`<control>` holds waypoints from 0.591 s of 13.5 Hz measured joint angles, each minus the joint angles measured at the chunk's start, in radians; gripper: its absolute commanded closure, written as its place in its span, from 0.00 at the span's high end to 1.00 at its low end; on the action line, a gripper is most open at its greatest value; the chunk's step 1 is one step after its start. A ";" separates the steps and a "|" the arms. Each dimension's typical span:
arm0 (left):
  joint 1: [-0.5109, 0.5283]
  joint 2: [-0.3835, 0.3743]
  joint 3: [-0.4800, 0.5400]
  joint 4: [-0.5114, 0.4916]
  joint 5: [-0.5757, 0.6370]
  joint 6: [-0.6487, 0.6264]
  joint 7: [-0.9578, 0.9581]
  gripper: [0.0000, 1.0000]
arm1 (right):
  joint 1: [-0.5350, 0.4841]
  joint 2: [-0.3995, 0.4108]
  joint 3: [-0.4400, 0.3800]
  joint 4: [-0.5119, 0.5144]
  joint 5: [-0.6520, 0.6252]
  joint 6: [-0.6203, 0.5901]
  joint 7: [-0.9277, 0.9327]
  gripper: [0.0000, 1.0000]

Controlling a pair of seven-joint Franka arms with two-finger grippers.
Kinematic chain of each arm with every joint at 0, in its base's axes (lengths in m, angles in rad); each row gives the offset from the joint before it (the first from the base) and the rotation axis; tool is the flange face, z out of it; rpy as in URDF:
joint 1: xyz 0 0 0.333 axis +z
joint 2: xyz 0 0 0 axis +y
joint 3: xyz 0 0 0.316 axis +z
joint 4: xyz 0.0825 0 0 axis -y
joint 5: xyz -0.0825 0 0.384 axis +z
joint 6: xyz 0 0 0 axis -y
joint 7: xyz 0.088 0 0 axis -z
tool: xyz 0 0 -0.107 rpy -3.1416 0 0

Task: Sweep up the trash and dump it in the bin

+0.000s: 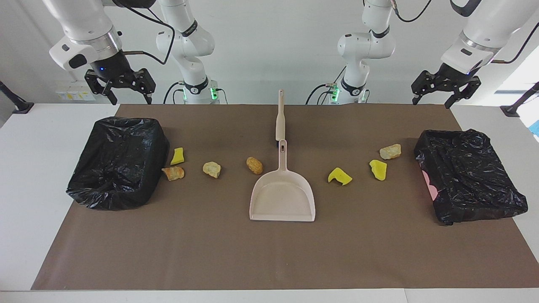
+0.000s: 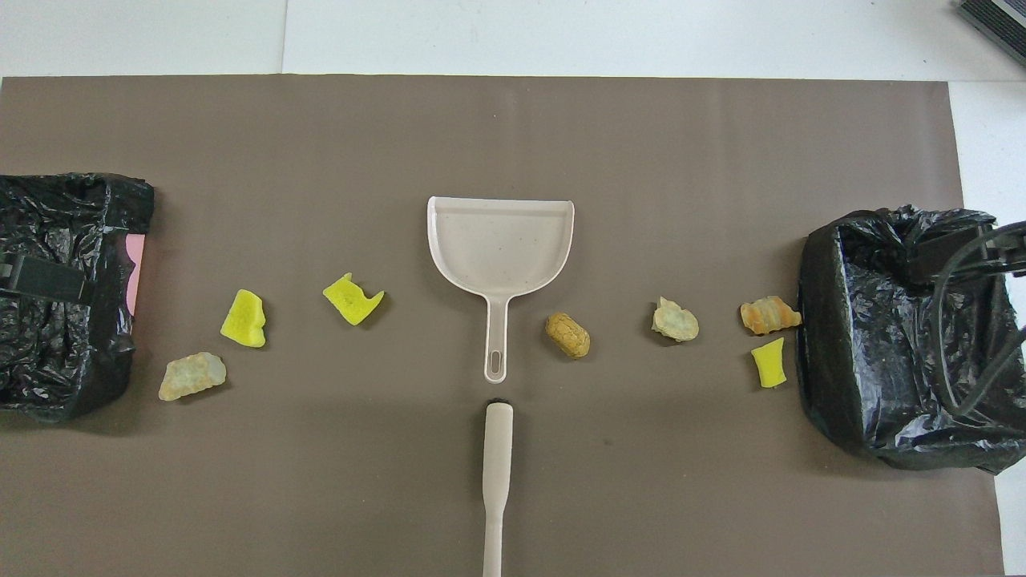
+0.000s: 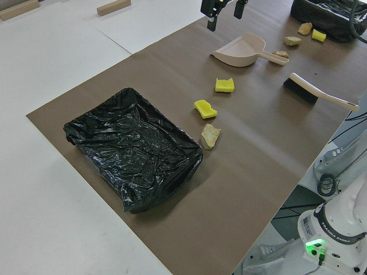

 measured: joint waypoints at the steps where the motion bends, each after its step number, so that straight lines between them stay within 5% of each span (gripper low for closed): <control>1: -0.004 -0.006 -0.003 -0.021 -0.008 0.000 0.000 1.00 | 0.003 0.000 0.001 0.000 0.000 0.000 0.000 1.00; 5: -0.073 -0.023 -0.007 -0.130 -0.046 0.044 -0.002 1.00 | 0.011 0.000 0.005 0.000 0.030 0.017 0.011 1.00; 8: -0.183 -0.049 -0.011 -0.285 -0.074 0.198 -0.077 1.00 | 0.071 0.005 0.034 -0.005 0.045 0.088 0.185 1.00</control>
